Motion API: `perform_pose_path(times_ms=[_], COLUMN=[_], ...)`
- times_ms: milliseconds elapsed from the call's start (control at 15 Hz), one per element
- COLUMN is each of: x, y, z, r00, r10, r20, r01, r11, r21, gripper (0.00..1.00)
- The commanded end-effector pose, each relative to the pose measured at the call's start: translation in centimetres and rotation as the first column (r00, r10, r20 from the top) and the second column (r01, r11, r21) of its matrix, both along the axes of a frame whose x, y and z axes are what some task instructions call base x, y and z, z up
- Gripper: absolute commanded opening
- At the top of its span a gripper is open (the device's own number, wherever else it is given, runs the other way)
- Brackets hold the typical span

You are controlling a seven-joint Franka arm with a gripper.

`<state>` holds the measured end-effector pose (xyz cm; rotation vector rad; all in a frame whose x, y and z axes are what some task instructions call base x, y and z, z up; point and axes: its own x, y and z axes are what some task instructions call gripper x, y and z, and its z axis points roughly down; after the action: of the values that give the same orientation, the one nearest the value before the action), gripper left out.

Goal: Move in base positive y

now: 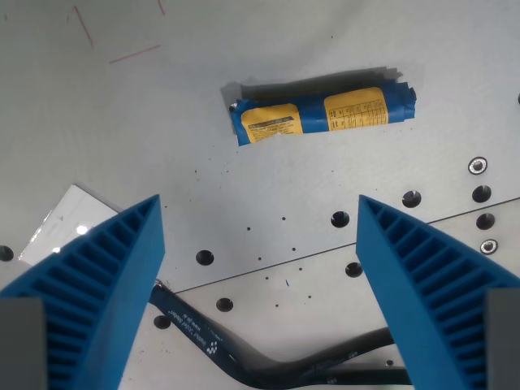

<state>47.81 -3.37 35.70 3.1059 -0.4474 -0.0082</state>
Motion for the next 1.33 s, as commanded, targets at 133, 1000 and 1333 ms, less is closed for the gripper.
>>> perform_pose_path(times_ms=[133,1000,1333], x=[-0.3,-1.8,-2.4], y=[1.1,8.4,11.1], z=[0.2,0.1,0.1], r00=[1.000,1.000,1.000], r10=[-0.001,-0.001,-0.001], r20=[0.004,0.004,0.004], r01=[0.001,0.001,0.001], r11=[1.000,1.000,1.000], r21=[0.000,0.000,0.000], gripper=[1.00,1.00,1.00])
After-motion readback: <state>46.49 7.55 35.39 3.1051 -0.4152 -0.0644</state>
